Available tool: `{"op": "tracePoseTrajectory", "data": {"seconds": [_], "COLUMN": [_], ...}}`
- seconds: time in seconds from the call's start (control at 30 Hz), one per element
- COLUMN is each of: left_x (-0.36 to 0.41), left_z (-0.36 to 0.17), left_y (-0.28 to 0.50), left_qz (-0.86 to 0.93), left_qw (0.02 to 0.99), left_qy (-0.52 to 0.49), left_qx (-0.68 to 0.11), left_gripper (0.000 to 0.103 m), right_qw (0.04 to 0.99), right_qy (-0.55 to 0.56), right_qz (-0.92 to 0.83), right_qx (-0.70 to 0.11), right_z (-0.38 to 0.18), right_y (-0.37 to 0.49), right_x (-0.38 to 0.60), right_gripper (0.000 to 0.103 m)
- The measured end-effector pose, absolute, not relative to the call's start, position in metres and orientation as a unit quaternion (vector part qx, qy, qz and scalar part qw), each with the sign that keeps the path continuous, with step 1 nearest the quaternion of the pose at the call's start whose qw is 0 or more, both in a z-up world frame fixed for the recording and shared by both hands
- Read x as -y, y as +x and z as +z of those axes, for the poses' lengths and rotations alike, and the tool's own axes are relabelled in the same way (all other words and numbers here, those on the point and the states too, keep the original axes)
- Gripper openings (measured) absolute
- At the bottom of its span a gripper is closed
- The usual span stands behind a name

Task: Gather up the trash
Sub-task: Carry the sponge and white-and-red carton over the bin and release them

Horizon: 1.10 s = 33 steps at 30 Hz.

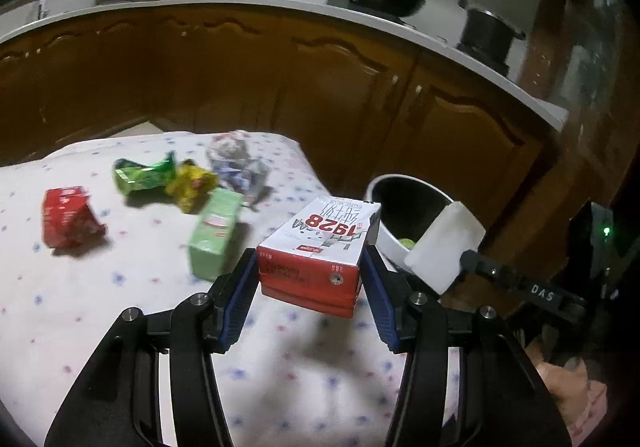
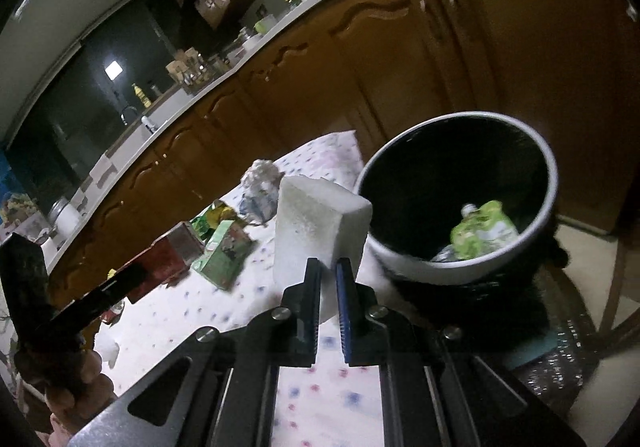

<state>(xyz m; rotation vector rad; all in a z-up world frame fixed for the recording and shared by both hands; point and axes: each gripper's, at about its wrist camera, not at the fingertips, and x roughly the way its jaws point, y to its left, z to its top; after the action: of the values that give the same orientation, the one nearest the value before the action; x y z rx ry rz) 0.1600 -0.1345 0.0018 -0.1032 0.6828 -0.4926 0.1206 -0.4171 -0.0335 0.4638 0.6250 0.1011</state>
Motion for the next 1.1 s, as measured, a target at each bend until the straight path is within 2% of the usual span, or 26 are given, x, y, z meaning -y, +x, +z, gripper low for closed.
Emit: {"op": "tracePoseTrajectory", "data": {"seconds": [1.1], "left_x": [0.279], "left_z": [0.0], "left_y": [0.204], "left_qz": [-0.299], "left_qw": [0.89], "left_qy": [0.047], "left_qx": [-0.34], "left_gripper": [0.051], "right_qw": [0.932], "right_qy": [0.194], "right_qz": [-0.035], "right_qx": [-0.303], "right_z": [-0.03], "right_y": [0.142], "right_x": [0.503], "right_gripper": [0.008]}}
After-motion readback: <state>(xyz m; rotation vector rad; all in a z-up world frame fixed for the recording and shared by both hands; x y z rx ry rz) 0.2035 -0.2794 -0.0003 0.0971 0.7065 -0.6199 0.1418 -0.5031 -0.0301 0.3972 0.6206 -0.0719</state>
